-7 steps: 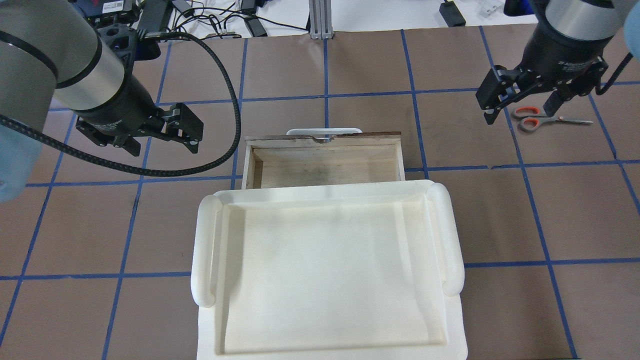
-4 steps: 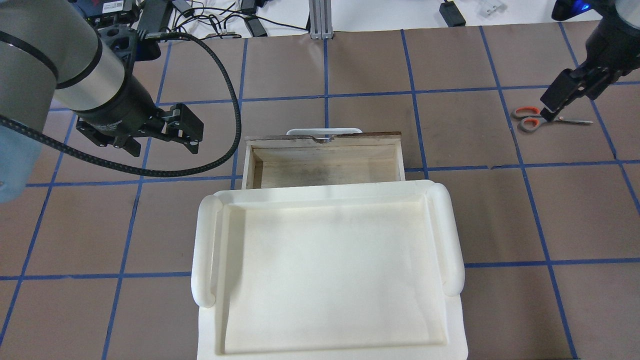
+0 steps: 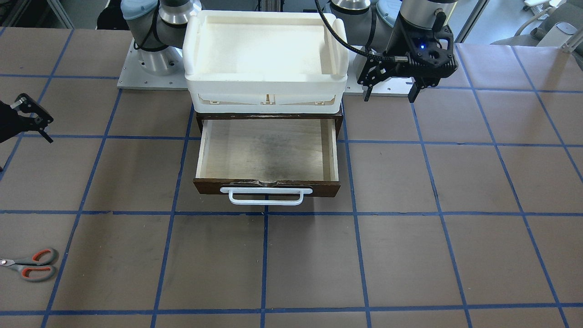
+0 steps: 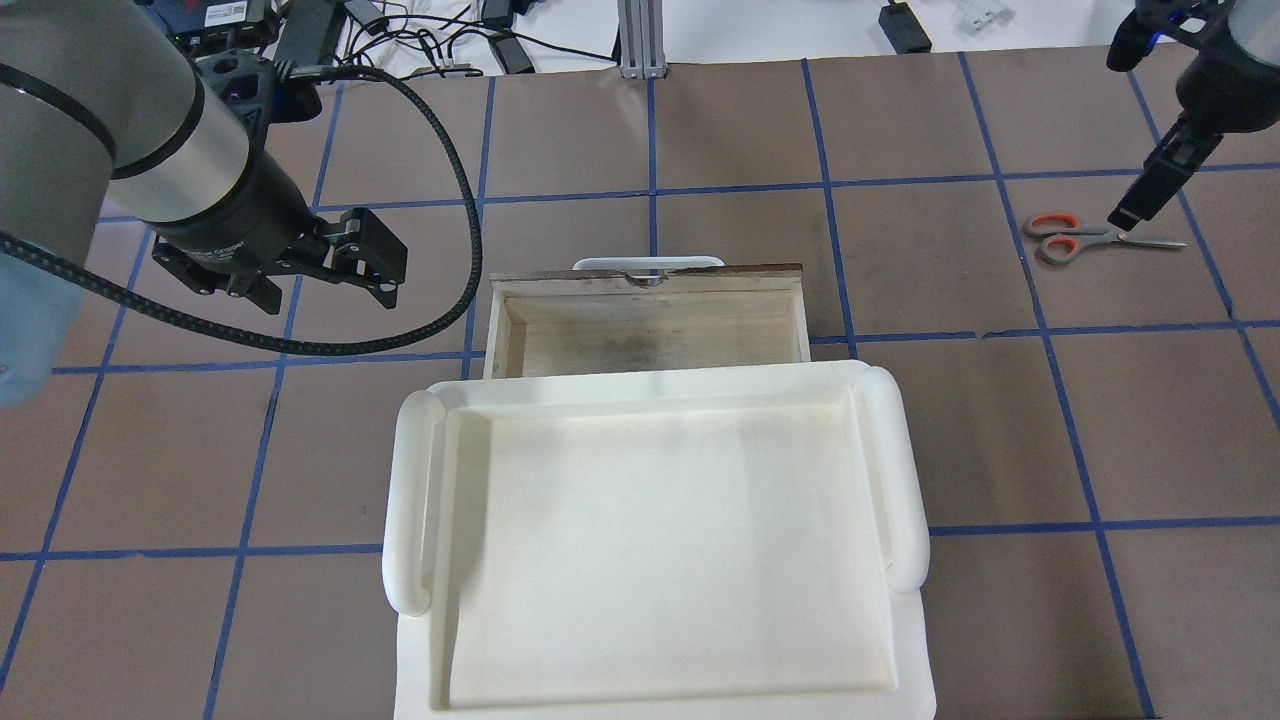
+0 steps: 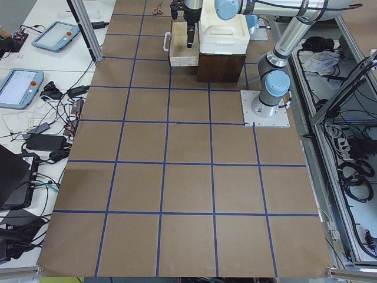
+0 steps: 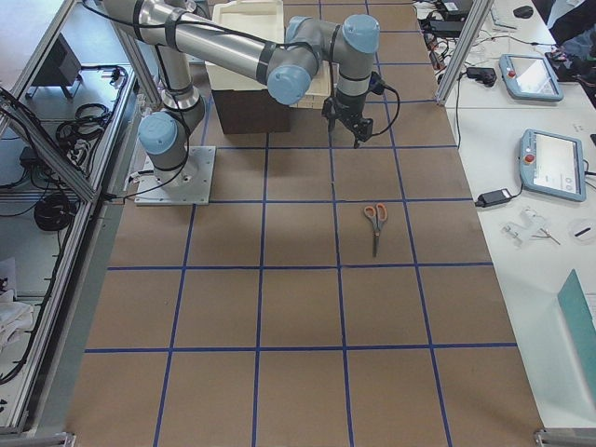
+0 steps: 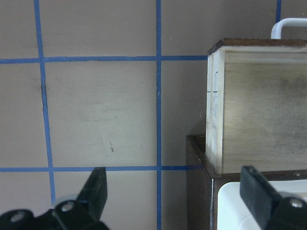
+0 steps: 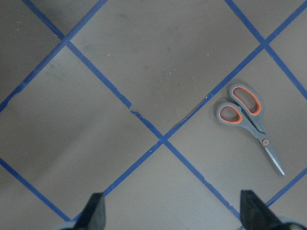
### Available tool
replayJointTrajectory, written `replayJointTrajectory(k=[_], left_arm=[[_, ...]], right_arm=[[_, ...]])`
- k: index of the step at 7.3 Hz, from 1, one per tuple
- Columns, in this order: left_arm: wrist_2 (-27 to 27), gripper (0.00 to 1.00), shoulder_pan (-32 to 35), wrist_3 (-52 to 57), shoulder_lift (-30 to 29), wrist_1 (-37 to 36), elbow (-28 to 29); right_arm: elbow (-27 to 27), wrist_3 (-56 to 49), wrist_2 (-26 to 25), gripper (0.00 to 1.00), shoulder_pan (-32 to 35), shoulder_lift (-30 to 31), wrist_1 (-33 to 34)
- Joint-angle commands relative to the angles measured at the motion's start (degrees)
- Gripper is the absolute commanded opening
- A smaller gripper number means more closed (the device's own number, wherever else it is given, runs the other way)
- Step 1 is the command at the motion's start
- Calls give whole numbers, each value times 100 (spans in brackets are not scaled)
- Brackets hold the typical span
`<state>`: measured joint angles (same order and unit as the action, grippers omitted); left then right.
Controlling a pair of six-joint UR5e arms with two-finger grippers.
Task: Put scissors in drawer and close it
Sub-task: 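Move the right gripper over the grey-and-orange scissors and lower it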
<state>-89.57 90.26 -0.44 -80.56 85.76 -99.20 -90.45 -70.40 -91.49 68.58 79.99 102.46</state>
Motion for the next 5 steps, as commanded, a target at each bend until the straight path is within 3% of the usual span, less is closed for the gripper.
replayJointTrajectory(k=[1,3,5], left_arm=[[1,100,0,0,5,2,-12],[1,100,0,0,-3,-7,-12],[1,100,0,0,-3,-7,-21]], right_arm=[[1,-1347,26,100,-334,-527,509],[1,-2105,17,100,-520,-748,625],[36,-2922,17,100,-696,-1238,1412]])
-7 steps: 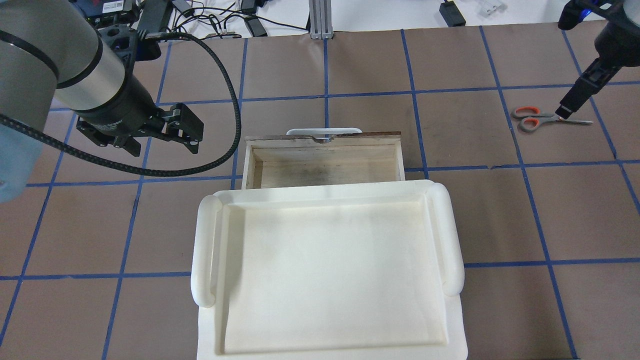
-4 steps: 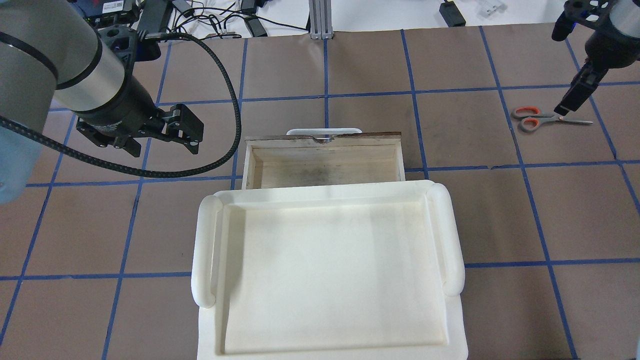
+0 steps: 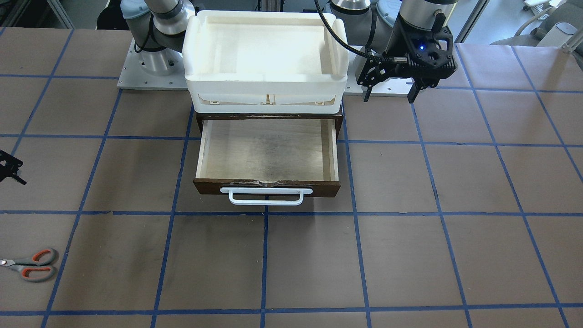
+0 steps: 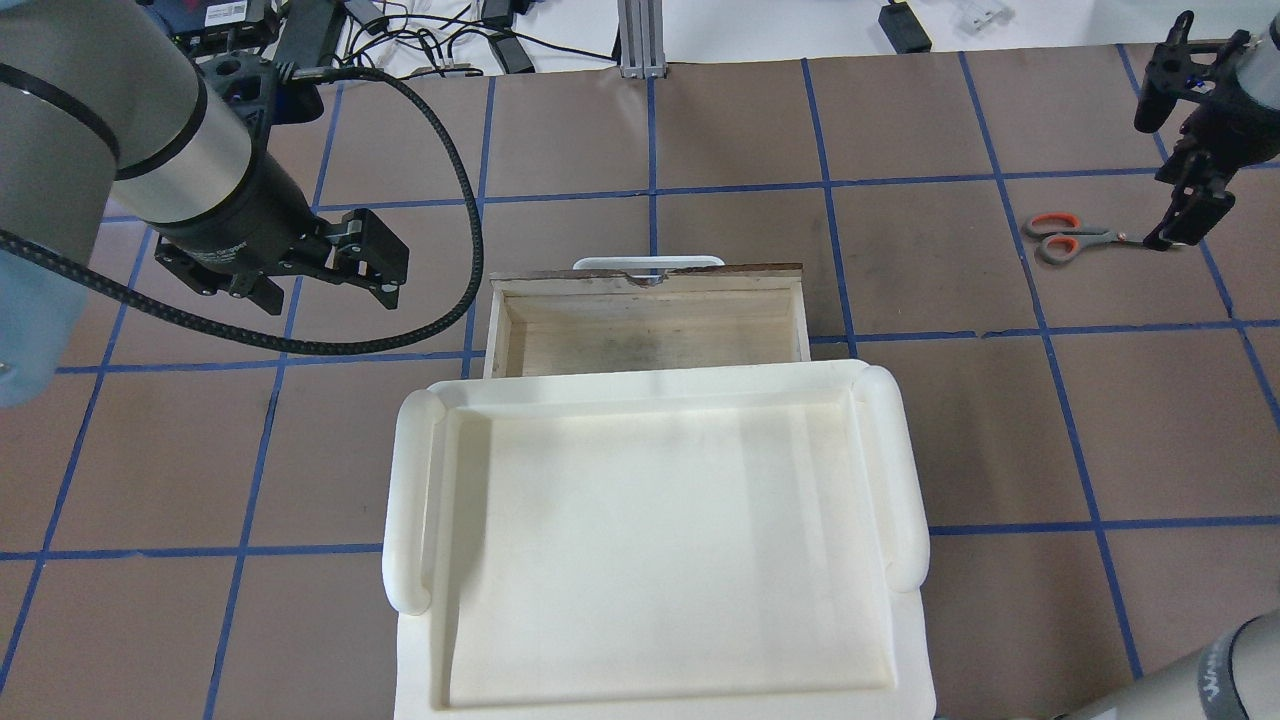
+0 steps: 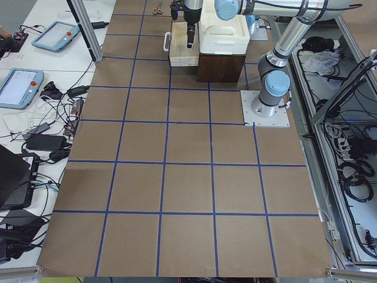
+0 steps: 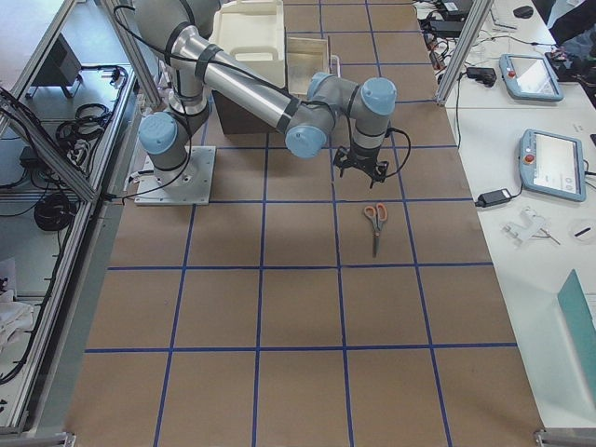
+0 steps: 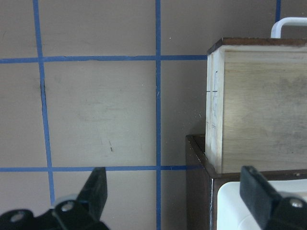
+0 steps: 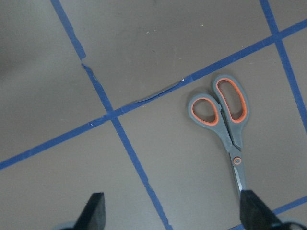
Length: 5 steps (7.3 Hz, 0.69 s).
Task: Put scissors in drawer and close it
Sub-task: 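Move the right gripper over the grey-and-orange scissors and lower it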
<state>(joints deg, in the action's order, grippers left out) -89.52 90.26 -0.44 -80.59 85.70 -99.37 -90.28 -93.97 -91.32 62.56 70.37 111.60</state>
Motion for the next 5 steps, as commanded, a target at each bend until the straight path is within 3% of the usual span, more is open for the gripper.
replayJointTrajectory(k=[1,5], left_arm=[[-5,100,0,0,0,-1,-3],[-4,100,0,0,9,-9,-3]], right_arm=[[19,-926,1,100,-104,-452,808],[98,-1569,201,99,-104,-1085,1249]])
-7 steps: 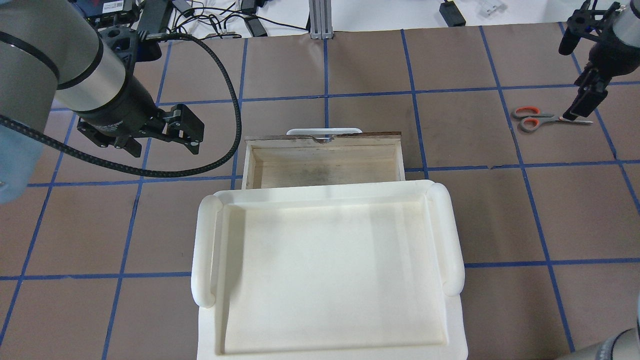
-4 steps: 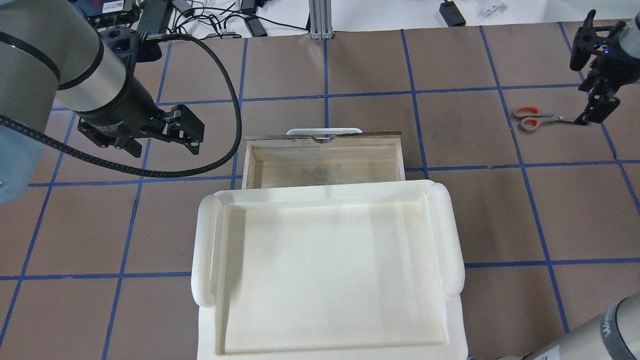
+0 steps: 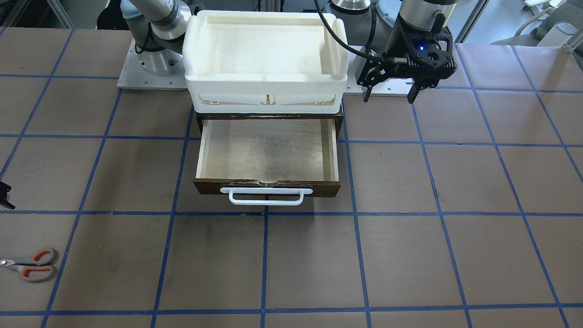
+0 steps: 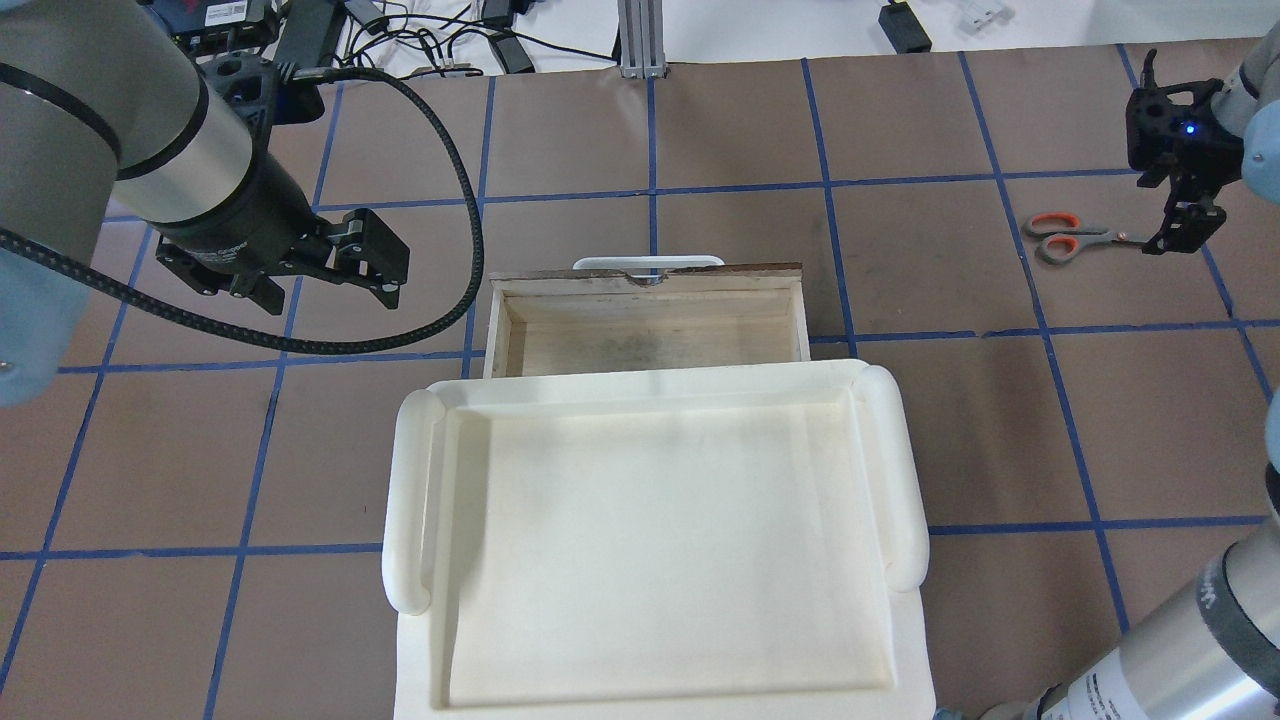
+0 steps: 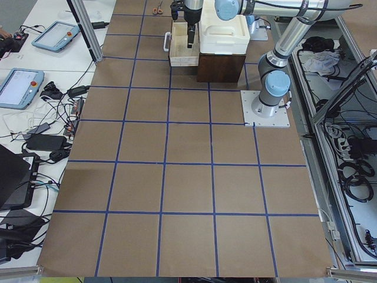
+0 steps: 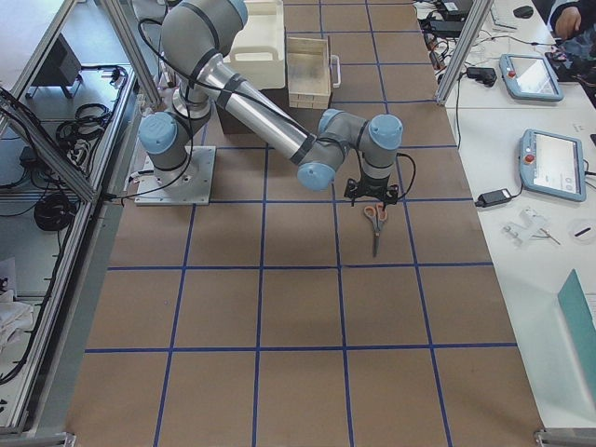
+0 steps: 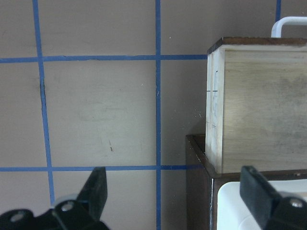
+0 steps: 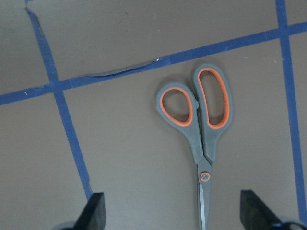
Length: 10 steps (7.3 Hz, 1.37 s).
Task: Put scissors in drawer and close it
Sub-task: 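Move the right gripper over the grey-and-orange scissors and lower it, then close the right gripper on the scissors blades and lift them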
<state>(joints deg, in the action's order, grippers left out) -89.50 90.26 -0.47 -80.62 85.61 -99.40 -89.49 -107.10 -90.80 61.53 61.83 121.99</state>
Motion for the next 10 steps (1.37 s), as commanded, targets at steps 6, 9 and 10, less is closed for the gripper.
replayJointTrajectory(k=[6,9,10], left_arm=[[-7,100,-9,-5,11,0,0],[-7,100,-9,-5,11,0,0],[2,100,-9,-5,11,0,0]], right_arm=[[247,-347,282,99,-10,-839,686],[265,-338,282,96,-10,-971,686],[265,-321,273,96,-10,-980,686]])
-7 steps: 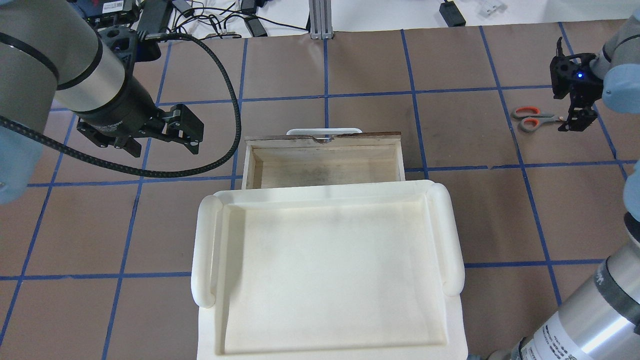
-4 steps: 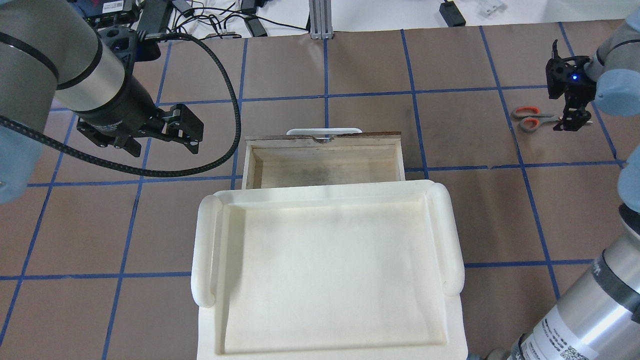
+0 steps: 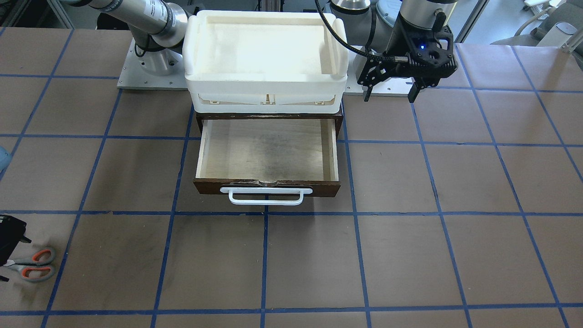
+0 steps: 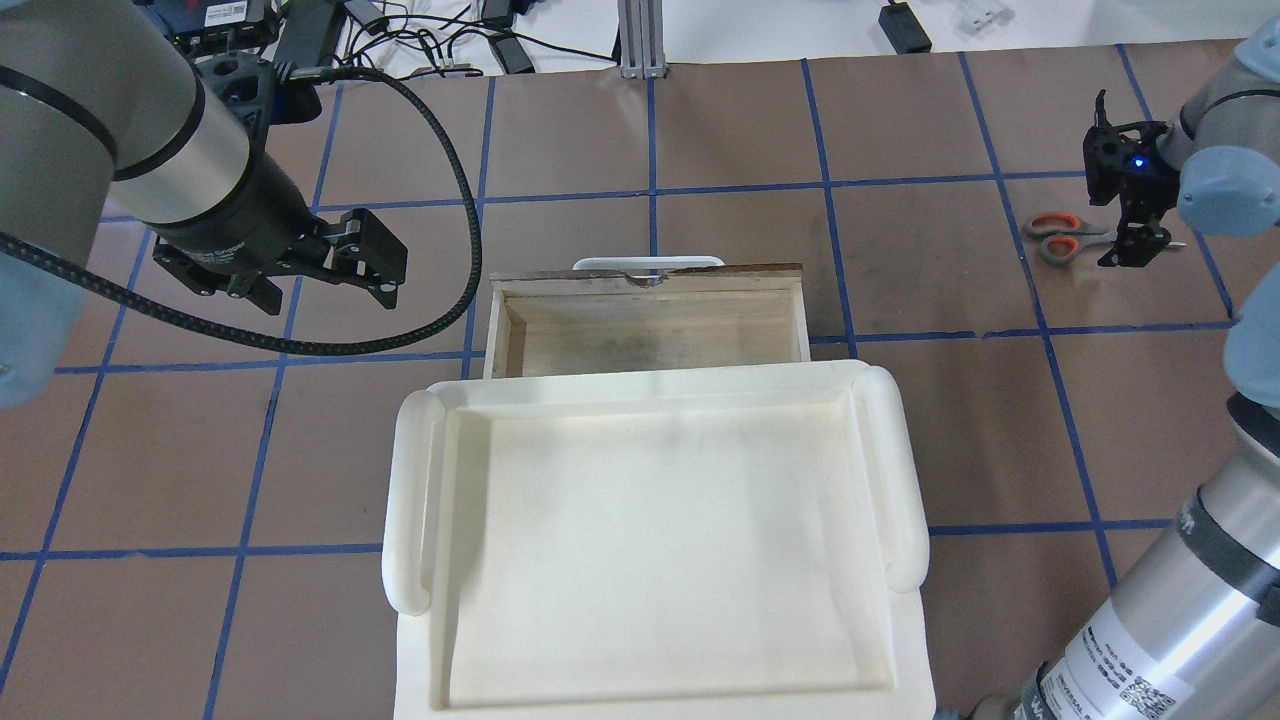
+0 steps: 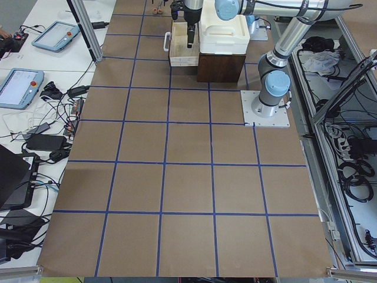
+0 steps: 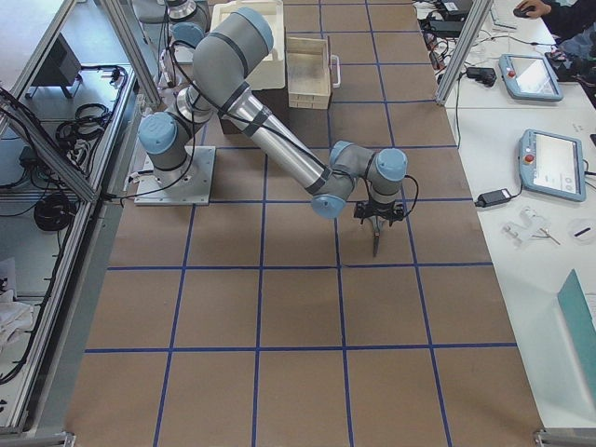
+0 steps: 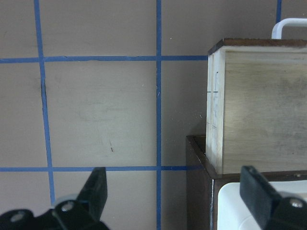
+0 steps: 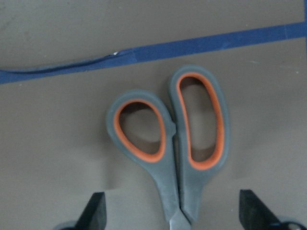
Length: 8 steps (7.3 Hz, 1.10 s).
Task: Put scissors in drawer and close it
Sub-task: 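Close the right gripper on the scissors blades and lift them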
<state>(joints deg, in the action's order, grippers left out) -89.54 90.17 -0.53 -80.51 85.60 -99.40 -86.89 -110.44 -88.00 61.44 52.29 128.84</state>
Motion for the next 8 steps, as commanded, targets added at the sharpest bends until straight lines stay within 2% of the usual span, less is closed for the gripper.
replayJointTrajectory(k=[1,2,3,4,5,6,8], left_arm=[[-2,100,0,0,0,0,0],[-2,100,0,0,-9,0,0],[-2,100,0,0,0,0,0],[-2,100,0,0,0,0,0],[-2,100,0,0,0,0,0],[-2,100,0,0,0,0,0],[-2,100,0,0,0,0,0]], right_arm=[[14,57,-7,96,0,-78,10],[40,49,-7,95,0,-96,1],[49,40,-16,87,0,-104,1],[58,31,-50,62,0,-104,1],[67,31,-68,22,0,-104,1],[84,31,-95,0,0,-104,10],[172,5,-112,0,0,-96,-8]])
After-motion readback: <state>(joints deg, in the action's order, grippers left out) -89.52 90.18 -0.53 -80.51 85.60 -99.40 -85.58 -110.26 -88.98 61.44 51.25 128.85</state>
